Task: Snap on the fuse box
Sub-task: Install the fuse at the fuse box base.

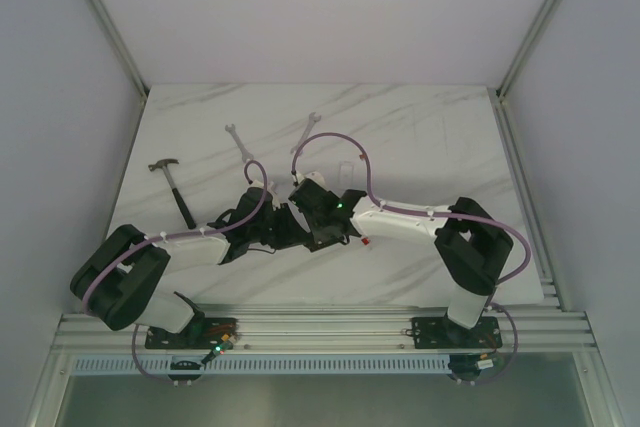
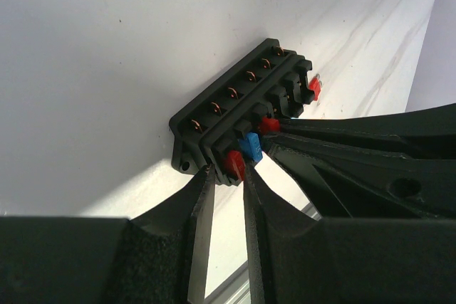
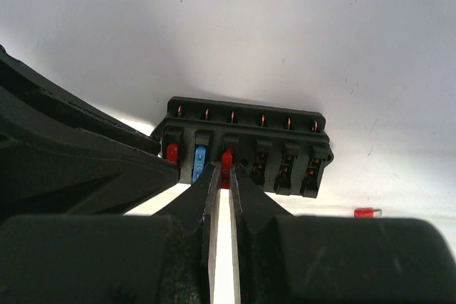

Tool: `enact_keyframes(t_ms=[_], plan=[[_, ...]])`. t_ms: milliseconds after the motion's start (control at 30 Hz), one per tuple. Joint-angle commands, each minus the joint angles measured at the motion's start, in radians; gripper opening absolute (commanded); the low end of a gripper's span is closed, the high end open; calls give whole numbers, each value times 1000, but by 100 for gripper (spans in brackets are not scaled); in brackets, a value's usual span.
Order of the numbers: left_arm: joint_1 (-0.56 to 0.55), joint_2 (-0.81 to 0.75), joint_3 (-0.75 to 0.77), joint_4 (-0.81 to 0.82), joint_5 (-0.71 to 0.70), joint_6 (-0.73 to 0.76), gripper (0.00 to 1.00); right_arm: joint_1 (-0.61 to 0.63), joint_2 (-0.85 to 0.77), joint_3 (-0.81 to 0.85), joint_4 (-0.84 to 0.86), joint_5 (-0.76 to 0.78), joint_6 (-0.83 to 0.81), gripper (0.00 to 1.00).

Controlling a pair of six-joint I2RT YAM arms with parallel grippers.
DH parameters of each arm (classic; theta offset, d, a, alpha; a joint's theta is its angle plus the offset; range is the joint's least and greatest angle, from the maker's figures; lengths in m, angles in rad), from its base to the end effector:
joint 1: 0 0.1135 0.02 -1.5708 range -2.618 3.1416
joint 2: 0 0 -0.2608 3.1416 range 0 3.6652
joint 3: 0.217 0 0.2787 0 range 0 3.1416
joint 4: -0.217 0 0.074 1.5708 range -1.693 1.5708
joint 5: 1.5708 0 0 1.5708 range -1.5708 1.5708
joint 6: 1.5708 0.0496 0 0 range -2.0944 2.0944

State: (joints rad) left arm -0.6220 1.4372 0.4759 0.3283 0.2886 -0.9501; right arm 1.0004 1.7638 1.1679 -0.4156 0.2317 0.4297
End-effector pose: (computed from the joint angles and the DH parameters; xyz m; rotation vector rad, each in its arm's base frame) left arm 0.2260 -0.1794 0.1113 -0.2208 2.4314 -1.1228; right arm 0.2222 0.3253 0.1627 -0.6385 2.4806 0.2571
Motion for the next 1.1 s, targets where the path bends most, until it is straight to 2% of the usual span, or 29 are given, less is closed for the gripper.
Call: enact_keyframes(t_ms=[0, 767, 1067], plan=[[9, 45, -40, -151, -93, 36, 31, -11, 79, -30, -193, 0, -28, 0], [10, 48, -39, -155, -92, 36, 31, -11, 139, -64, -225, 7, -36, 0], [10, 51, -40, -156, -93, 35, 30, -16, 111, -76, -242, 11, -44, 0]])
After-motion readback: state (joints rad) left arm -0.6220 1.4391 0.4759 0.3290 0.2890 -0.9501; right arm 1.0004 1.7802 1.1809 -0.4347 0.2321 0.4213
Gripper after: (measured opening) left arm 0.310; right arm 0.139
